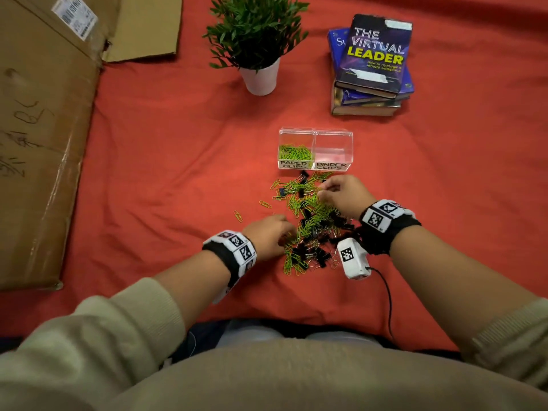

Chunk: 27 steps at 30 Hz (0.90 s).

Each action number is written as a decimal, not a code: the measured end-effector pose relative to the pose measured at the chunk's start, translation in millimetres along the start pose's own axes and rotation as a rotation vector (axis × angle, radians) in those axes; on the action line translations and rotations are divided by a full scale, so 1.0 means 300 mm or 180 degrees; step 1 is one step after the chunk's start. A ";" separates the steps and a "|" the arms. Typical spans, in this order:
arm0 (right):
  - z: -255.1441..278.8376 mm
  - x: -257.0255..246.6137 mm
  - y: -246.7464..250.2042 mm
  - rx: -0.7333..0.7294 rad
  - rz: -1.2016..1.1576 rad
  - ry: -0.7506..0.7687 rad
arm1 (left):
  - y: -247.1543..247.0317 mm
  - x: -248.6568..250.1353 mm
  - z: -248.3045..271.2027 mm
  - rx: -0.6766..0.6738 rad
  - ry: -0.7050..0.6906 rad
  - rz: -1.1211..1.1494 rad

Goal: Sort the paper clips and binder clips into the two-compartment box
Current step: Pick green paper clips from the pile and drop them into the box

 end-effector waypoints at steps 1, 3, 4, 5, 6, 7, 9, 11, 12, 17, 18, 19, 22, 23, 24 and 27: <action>0.003 0.000 0.005 -0.0075 -0.0255 -0.0042 | -0.015 0.002 0.006 0.0020 0.0004 -0.0013; 0.011 -0.001 0.008 -0.0211 -0.0697 -0.0123 | -0.031 0.003 0.005 0.0096 0.0039 -0.0104; 0.012 -0.002 0.007 -0.0270 -0.0868 -0.0158 | -0.035 0.003 0.000 0.0133 0.0051 -0.0145; 0.014 -0.003 0.005 -0.0330 -0.1024 -0.0184 | -0.037 0.005 -0.003 0.0158 0.0065 -0.0175; 0.012 -0.006 0.005 -0.0387 -0.1181 -0.0213 | -0.039 0.006 -0.008 0.0180 0.0075 -0.0202; 0.012 -0.013 0.007 -0.0446 -0.1346 -0.0246 | -0.039 0.009 -0.010 0.0193 0.0084 -0.0236; 0.005 -0.035 0.019 -0.0554 -0.1736 -0.0331 | -0.038 0.010 -0.012 0.0224 0.0110 -0.0299; -0.009 -0.074 0.043 -0.0603 -0.2101 -0.0345 | -0.035 0.010 -0.013 0.0278 0.0115 -0.0366; -0.023 -0.097 0.056 -0.0572 -0.2208 -0.0328 | -0.034 0.011 -0.014 0.0318 0.0098 -0.0416; -0.145 -0.233 0.099 -0.0033 -0.1889 0.0033 | -0.030 0.016 -0.025 0.0361 0.0003 -0.0670; -0.173 -0.253 0.100 0.0141 -0.1687 0.0110 | -0.029 0.010 -0.029 0.0332 0.0000 -0.0645; -0.195 -0.272 0.097 0.0276 -0.1478 0.0177 | -0.025 0.005 -0.031 0.0325 0.0009 -0.0580; -0.237 -0.291 0.066 0.0442 -0.0871 0.0226 | -0.003 -0.019 -0.039 0.0410 0.0075 -0.0223; -0.238 -0.292 0.052 0.0446 -0.0590 0.0239 | 0.013 -0.025 -0.039 0.0453 0.0121 -0.0048; -0.241 -0.288 0.040 0.0455 -0.0287 0.0268 | 0.032 -0.030 -0.040 0.0519 0.0168 0.0138; -0.234 -0.273 0.038 0.0525 0.0261 0.0330 | 0.122 -0.029 -0.045 0.0847 0.0218 0.0558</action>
Point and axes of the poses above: each hand's wrist, its own z-axis away from the middle knuckle, its own y-axis out of the back of the hand, x = y × z, the point moved 5 cm from there along -z, towards the middle knuckle, and after that the axes turned 4 degrees about -y, right-handed, at the moved point
